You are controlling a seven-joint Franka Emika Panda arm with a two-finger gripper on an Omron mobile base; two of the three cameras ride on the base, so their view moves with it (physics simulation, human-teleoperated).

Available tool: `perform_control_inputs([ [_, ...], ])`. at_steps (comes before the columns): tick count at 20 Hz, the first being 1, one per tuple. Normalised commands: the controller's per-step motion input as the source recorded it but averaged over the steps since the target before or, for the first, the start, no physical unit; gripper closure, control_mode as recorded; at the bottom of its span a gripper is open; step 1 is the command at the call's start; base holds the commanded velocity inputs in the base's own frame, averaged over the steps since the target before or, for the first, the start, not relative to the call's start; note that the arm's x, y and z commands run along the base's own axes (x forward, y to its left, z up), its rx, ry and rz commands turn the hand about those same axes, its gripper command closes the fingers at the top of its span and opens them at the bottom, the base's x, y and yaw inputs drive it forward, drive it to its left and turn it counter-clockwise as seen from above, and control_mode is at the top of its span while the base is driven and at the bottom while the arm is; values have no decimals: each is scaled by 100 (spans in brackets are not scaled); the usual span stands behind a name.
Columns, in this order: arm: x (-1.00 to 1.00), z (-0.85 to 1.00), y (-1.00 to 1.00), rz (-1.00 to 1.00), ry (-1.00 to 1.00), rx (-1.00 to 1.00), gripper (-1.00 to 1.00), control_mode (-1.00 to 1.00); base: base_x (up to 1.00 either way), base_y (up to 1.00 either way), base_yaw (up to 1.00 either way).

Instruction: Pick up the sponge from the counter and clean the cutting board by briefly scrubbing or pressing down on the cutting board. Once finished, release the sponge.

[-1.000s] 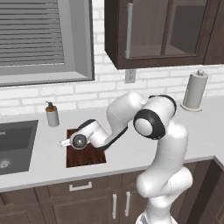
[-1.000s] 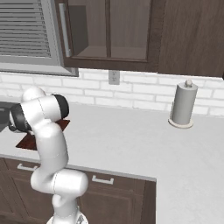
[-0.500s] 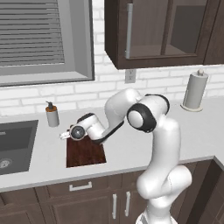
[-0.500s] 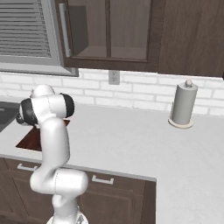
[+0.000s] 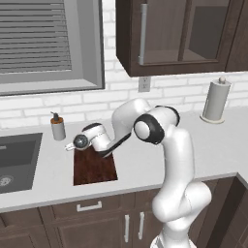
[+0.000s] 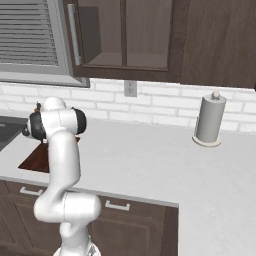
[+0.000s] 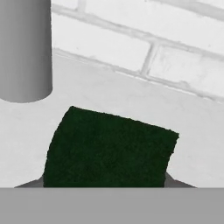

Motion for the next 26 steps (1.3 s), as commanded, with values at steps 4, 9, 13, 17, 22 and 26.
perform_control_inputs([
  [4, 3, -11, -37, 0, 0, -13, 100, -100, 0, 0, 0],
  [9, -49, 0, -85, 1, -3, 3, 100, -100, 0, 0, 0],
  [13, -76, 0, -100, 3, -4, 18, 100, -100, 0, 0, 0],
  [17, -79, 2, -100, 9, -3, 30, 100, -100, 0, 0, 0],
  [22, -10, 61, -94, 11, 3, 52, 100, -100, 0, 0, 0],
  [26, 0, 59, -79, 5, 16, 74, 100, -100, 0, 0, 0],
])
